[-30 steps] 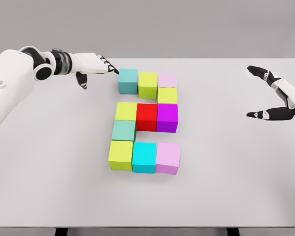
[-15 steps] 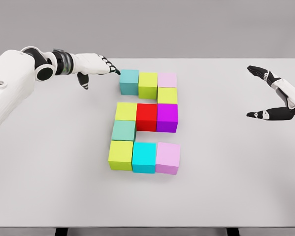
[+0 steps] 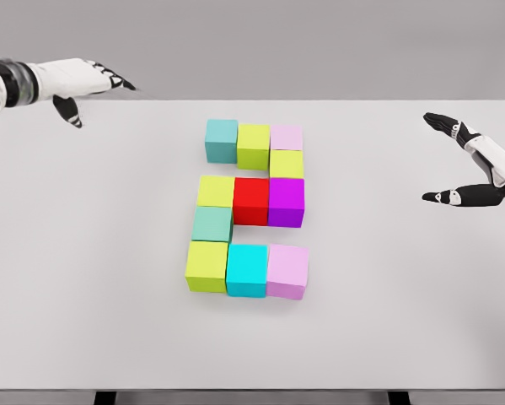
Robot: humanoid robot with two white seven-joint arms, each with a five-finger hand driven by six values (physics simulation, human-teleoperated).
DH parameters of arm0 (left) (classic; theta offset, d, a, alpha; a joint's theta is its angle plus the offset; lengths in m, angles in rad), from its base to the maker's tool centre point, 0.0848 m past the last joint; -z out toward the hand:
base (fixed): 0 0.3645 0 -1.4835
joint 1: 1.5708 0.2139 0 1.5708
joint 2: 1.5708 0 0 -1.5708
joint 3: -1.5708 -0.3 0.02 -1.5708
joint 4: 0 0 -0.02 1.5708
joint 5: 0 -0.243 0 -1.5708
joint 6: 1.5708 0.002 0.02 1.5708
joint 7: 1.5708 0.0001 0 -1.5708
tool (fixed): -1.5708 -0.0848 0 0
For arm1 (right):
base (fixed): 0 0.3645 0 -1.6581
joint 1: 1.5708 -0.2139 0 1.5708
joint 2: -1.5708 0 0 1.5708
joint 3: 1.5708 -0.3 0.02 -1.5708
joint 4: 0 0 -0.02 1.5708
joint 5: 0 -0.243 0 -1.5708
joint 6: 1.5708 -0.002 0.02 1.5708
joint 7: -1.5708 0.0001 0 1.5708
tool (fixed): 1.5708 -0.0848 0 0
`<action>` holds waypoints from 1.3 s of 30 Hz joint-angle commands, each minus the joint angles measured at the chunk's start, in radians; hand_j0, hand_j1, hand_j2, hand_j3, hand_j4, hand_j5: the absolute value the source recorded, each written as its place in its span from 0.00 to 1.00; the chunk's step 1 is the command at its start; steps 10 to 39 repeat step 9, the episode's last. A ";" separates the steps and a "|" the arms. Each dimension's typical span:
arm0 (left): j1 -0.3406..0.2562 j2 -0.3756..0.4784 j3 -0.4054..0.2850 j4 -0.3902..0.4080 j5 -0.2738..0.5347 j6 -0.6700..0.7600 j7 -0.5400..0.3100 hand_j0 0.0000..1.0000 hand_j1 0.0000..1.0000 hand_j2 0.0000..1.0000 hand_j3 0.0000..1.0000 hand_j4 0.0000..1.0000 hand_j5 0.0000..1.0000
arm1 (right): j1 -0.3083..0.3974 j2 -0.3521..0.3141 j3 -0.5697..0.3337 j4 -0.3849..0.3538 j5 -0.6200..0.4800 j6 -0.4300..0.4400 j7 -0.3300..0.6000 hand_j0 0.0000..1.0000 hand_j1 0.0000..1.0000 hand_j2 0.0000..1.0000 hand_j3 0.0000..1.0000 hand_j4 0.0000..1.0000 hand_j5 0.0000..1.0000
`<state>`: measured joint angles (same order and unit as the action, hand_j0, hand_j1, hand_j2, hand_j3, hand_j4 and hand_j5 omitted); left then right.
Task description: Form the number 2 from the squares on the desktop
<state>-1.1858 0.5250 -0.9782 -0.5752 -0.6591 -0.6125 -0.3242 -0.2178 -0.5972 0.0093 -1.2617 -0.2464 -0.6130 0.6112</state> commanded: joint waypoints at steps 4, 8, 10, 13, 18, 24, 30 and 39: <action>0.029 0.072 0.021 0.003 0.009 0.002 0.001 1.00 1.00 1.00 1.00 1.00 1.00 | 0.000 -0.001 0.000 -0.001 -0.008 0.002 0.000 1.00 1.00 1.00 1.00 1.00 1.00; 0.044 0.072 0.027 0.003 0.009 0.002 0.001 1.00 1.00 1.00 1.00 1.00 1.00 | 0.000 -0.001 0.000 -0.001 -0.008 0.002 0.000 1.00 1.00 1.00 1.00 1.00 1.00; 0.044 0.072 0.027 0.003 0.009 0.002 0.001 1.00 1.00 1.00 1.00 1.00 1.00 | 0.000 -0.001 0.000 -0.001 -0.008 0.002 0.000 1.00 1.00 1.00 1.00 1.00 1.00; 0.044 0.072 0.027 0.003 0.009 0.002 0.001 1.00 1.00 1.00 1.00 1.00 1.00 | 0.000 -0.001 0.000 -0.001 -0.008 0.002 0.000 1.00 1.00 1.00 1.00 1.00 1.00; 0.044 0.072 0.027 0.003 0.009 0.002 0.001 1.00 1.00 1.00 1.00 1.00 1.00 | 0.000 -0.001 0.000 -0.001 -0.008 0.002 0.000 1.00 1.00 1.00 1.00 1.00 1.00; 0.044 0.072 0.027 0.003 0.009 0.002 0.001 1.00 1.00 1.00 1.00 1.00 1.00 | 0.000 -0.001 0.000 -0.001 -0.008 0.002 0.000 1.00 1.00 1.00 1.00 1.00 1.00; 0.044 0.072 0.027 0.003 0.009 0.002 0.001 1.00 1.00 1.00 1.00 1.00 1.00 | 0.000 -0.001 0.000 -0.001 -0.008 0.002 0.000 1.00 1.00 1.00 1.00 1.00 1.00; 0.044 0.072 0.027 0.003 0.009 0.002 0.001 1.00 1.00 1.00 1.00 1.00 1.00 | 0.000 -0.001 0.000 -0.001 -0.008 0.002 0.000 1.00 1.00 1.00 1.00 1.00 1.00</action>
